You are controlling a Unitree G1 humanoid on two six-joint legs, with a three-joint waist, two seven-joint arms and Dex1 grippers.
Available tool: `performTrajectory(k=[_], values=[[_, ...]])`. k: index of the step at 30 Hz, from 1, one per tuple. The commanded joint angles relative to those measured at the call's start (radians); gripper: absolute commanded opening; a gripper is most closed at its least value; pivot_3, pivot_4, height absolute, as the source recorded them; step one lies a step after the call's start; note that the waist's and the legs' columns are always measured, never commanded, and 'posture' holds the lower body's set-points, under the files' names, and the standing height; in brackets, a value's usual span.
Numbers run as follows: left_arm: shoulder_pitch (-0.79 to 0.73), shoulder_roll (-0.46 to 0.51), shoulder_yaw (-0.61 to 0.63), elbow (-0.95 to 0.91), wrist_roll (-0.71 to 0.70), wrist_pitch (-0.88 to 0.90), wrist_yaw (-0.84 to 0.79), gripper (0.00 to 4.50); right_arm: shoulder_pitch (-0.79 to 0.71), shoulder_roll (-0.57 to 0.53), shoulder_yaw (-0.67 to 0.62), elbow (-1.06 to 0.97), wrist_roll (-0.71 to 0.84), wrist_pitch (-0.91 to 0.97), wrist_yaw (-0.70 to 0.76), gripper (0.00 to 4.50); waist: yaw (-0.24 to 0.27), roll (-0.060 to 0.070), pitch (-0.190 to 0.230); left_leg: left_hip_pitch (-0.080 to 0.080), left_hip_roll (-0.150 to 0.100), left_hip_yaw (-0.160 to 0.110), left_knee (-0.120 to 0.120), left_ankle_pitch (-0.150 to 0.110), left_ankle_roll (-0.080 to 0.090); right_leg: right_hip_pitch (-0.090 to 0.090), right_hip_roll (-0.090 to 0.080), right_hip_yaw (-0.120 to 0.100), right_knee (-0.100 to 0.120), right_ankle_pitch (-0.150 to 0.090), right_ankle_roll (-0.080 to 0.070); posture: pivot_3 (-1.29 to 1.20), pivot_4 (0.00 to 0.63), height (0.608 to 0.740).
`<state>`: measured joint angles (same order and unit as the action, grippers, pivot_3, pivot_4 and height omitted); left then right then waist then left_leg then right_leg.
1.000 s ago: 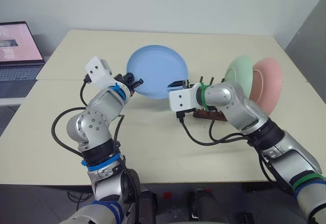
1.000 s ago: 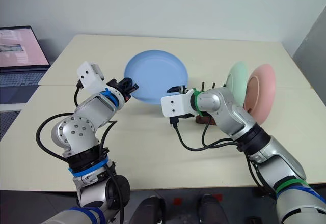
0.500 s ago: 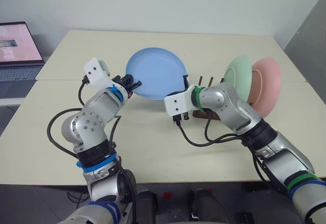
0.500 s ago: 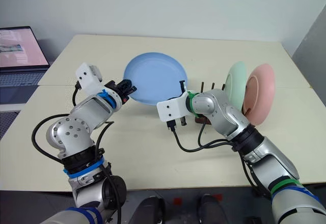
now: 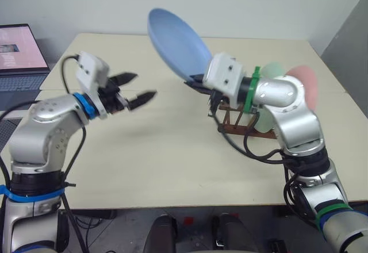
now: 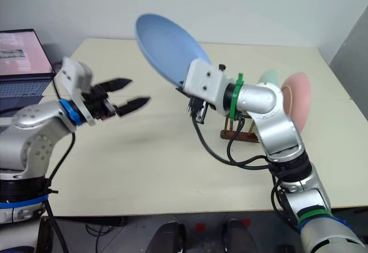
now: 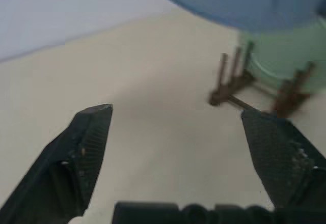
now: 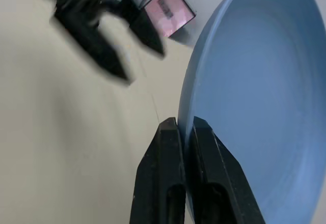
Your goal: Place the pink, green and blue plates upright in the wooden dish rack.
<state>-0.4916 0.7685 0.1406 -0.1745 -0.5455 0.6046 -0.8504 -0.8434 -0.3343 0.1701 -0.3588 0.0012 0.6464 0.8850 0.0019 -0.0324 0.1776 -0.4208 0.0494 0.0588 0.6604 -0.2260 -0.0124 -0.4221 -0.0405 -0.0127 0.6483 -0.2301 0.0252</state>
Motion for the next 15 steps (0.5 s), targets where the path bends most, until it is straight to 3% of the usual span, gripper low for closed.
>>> performTrajectory(k=[1, 8, 15], values=[[-0.004, -0.007, -0.030, -0.098, -0.021, -0.074, -0.086, 4.47, -0.006, 0.064, -0.188, -0.120, 0.175, 0.242, -0.074, 0.00, 0.000, 0.000, 0.000, 0.000, 0.000, 0.000, 0.000, 0.000, 0.000, 0.000, 0.000, 0.000, 0.000, 0.000, 0.000, 0.00, 0.150, 0.740], [-0.006, -0.010, -0.055, -0.169, -0.060, -0.108, -0.196, 4.47, -0.010, 0.179, -0.493, -0.227, 0.411, 0.603, -0.245, 0.00, -0.004, 0.000, 0.000, -0.001, 0.000, 0.000, -0.001, 0.000, 0.000, -0.001, 0.001, 0.000, 0.000, 0.000, 0.001, 0.00, 0.150, 0.740], [-0.084, 0.008, -0.011, -0.145, -0.195, -0.041, -0.280, 4.47, -0.024, 0.297, -0.689, -0.282, 0.536, 0.802, -0.401, 0.00, -0.007, 0.001, 0.000, 0.000, 0.001, -0.001, -0.001, 0.000, 0.001, -0.001, 0.004, 0.000, 0.001, 0.001, 0.003, 0.00, 0.150, 0.740]])
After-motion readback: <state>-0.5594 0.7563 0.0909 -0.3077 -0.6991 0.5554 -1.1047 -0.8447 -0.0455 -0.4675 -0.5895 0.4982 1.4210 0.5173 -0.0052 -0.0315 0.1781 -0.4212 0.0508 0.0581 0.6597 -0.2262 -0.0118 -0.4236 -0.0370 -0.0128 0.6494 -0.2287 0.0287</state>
